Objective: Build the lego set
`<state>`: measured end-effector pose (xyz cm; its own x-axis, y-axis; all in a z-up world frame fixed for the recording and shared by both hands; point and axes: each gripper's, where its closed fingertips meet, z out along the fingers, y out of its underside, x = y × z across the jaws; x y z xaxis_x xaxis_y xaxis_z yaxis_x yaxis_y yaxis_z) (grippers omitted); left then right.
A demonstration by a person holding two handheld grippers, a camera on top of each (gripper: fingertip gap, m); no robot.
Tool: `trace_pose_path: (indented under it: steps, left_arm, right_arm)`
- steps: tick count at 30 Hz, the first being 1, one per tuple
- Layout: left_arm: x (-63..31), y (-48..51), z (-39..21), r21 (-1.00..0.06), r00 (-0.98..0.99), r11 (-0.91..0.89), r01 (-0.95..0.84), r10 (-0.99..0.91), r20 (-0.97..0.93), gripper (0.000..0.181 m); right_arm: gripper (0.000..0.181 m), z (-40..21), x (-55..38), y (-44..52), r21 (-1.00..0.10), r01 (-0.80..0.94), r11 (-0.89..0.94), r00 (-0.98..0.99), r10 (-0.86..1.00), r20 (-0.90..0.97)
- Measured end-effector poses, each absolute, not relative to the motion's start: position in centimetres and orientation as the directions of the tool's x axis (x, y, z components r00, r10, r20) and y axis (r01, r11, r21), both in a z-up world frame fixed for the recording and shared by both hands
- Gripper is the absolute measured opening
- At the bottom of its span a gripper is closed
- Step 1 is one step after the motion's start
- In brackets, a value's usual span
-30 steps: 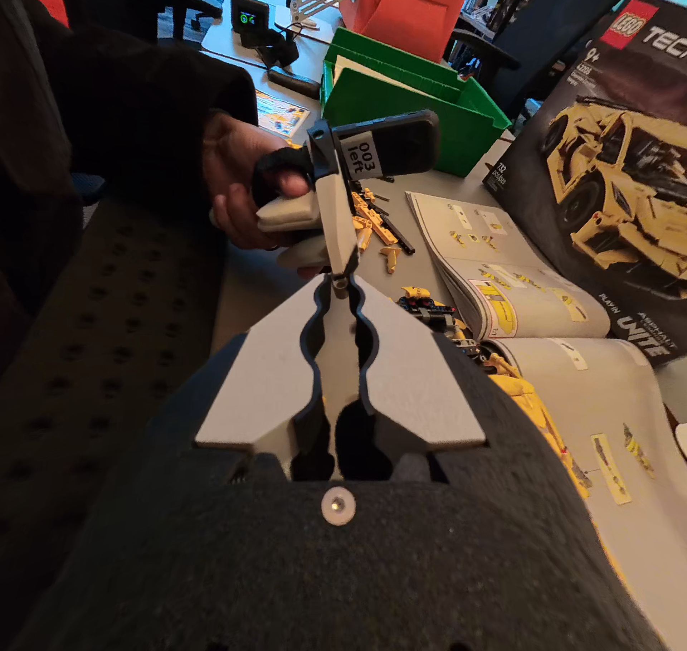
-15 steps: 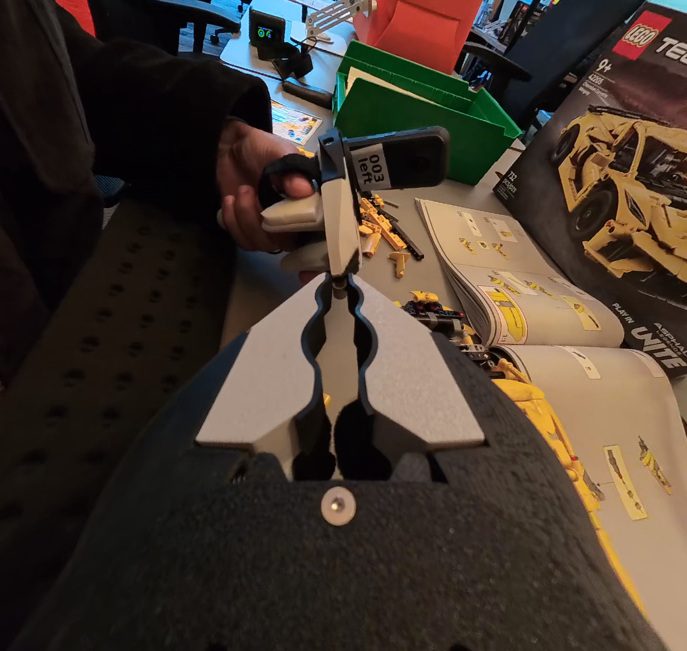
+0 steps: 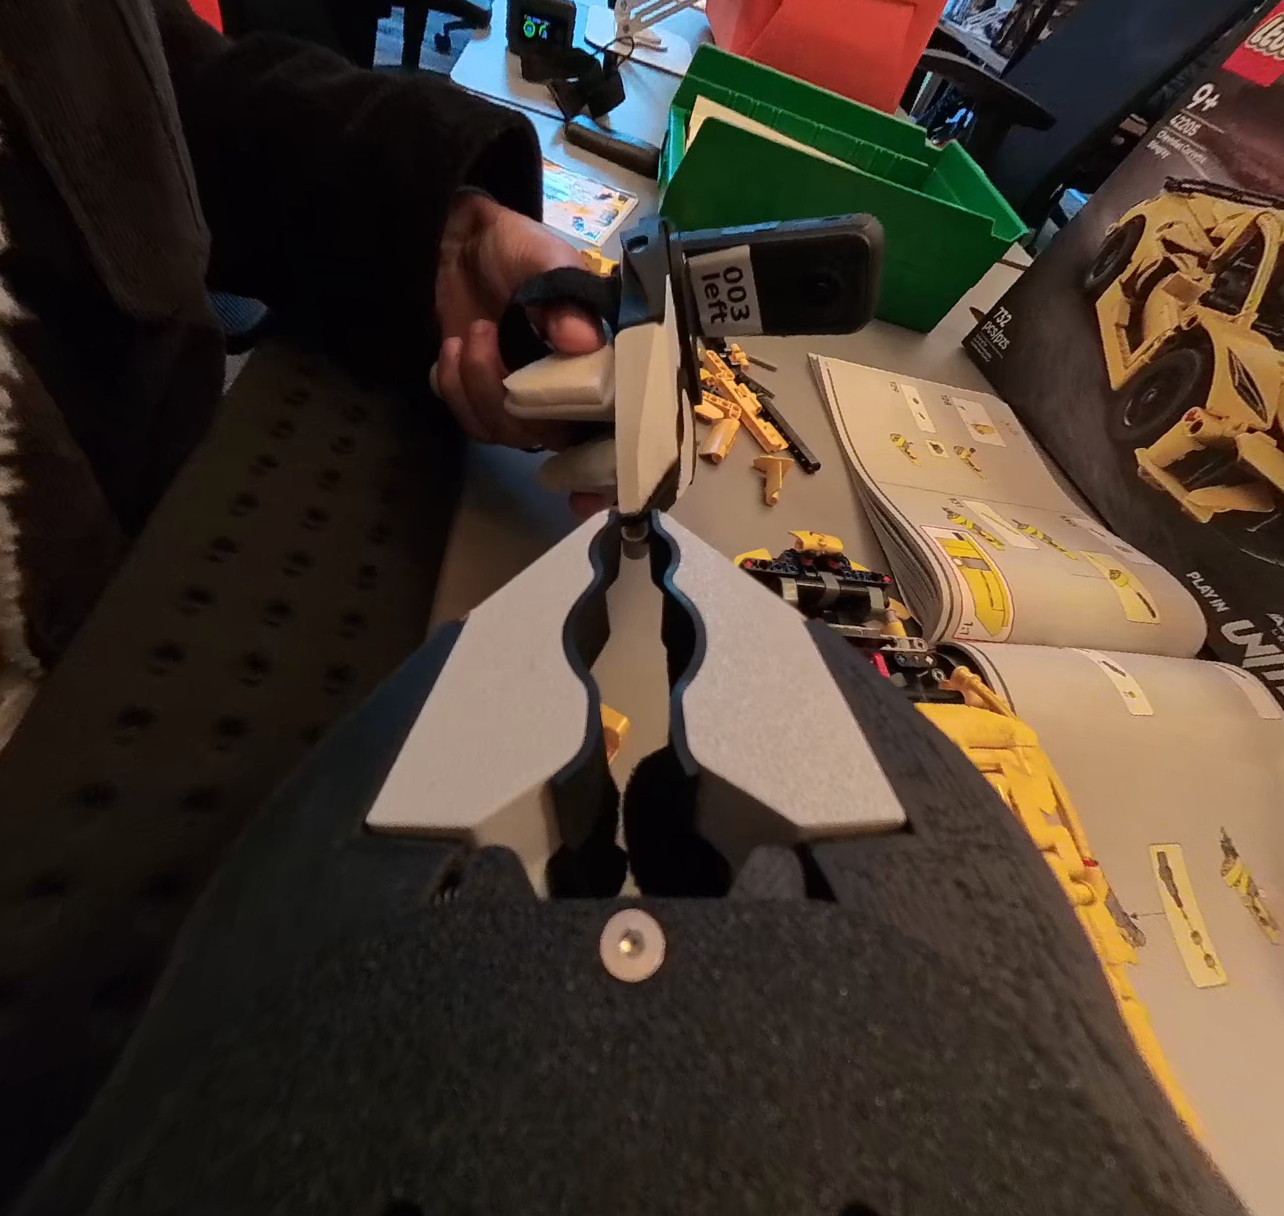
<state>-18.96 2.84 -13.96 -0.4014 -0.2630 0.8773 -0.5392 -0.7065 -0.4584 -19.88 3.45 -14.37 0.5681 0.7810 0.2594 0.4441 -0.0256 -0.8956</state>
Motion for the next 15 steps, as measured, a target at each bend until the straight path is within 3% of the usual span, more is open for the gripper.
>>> trace_pose_path:
  steps: [10, 15]
  left_arm:
    - [-19.12, 2.15, -14.46, -0.484, -0.391, -0.66, -0.575, -0.299, 0.871, 0.008]
    - [-19.22, 2.49, -14.41, -0.515, -0.4, -0.654, -0.554, -0.334, 0.854, 0.007]
  right_arm:
    - [0.007, -14.87, -19.91, 2.8, -0.855, 0.518, -0.014, 0.513, 0.806, 0.297]
    - [0.007, -14.74, -19.88, 3.07, -0.88, 0.473, -0.044, 0.553, 0.792, 0.258]
